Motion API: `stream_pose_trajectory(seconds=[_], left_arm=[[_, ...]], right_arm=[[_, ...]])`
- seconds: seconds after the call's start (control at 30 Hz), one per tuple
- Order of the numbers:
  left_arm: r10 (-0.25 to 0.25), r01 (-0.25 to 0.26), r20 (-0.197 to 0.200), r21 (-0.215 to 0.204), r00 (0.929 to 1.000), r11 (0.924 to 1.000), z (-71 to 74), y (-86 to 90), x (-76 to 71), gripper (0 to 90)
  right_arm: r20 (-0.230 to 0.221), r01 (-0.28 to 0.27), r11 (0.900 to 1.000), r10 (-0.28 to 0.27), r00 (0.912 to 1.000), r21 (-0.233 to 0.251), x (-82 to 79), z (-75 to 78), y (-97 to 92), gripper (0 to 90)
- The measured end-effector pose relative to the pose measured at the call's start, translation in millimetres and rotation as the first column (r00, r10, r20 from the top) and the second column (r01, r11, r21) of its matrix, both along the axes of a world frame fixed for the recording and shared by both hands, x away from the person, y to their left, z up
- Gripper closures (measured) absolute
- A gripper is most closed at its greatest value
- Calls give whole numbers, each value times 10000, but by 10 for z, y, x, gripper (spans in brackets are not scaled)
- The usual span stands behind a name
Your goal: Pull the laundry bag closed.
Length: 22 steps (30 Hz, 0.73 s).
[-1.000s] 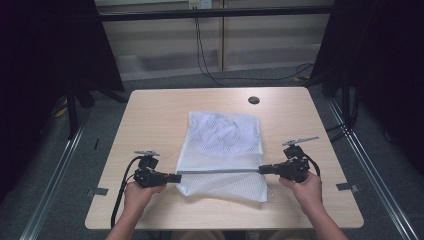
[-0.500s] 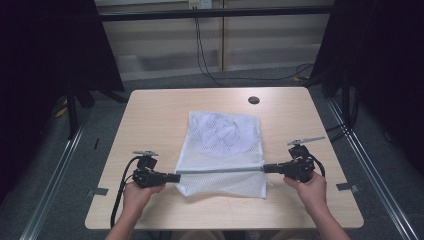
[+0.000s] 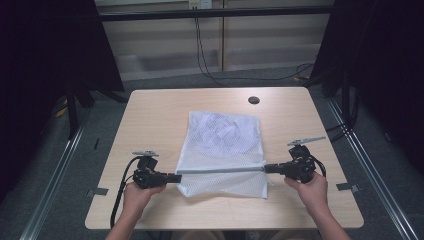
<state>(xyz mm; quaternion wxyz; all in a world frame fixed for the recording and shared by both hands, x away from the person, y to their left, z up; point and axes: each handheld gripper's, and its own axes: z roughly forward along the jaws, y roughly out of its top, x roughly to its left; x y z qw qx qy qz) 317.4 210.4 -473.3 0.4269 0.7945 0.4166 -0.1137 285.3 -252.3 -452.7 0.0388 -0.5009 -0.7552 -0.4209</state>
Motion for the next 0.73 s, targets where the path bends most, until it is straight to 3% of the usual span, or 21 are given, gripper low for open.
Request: stream_pose_trajectory(seconds=[0.1,0.17,0.3,0.37,0.43,0.5,0.67,0.73], left_arm=[[51,-51,-49,97,10000,9999,8,16,3,734],[337,-333,-195,186,9992,9993,14,30,13,563],[682,-700,356,527,9970,9962,73,33,19,340],[852,-913,922,639,9921,9938,94,36,20,286],[1085,-1192,1199,869,9868,9891,106,33,26,213],[1102,-1344,1714,1367,9790,9815,109,38,31,196],[1088,-1514,2060,2043,9725,9671,79,31,45,164],[1107,-1643,2255,2351,9679,9580,51,42,65,148]], right_arm=[[191,176,9998,-175,9997,-56,-12,19,-11,838],[259,321,9995,-321,9991,21,-14,23,-35,785],[537,642,9979,-639,9965,-25,-11,26,-56,638],[768,821,9964,-803,9938,-209,-6,30,-50,515],[1009,1014,9934,-958,9903,-527,-3,29,-43,424],[1110,1184,9893,-1087,9879,-847,9,16,-49,356],[1244,1643,9744,-1459,9814,-1536,46,-51,-99,241],[1213,1757,9687,-1558,9803,-1752,64,-86,-128,215]])
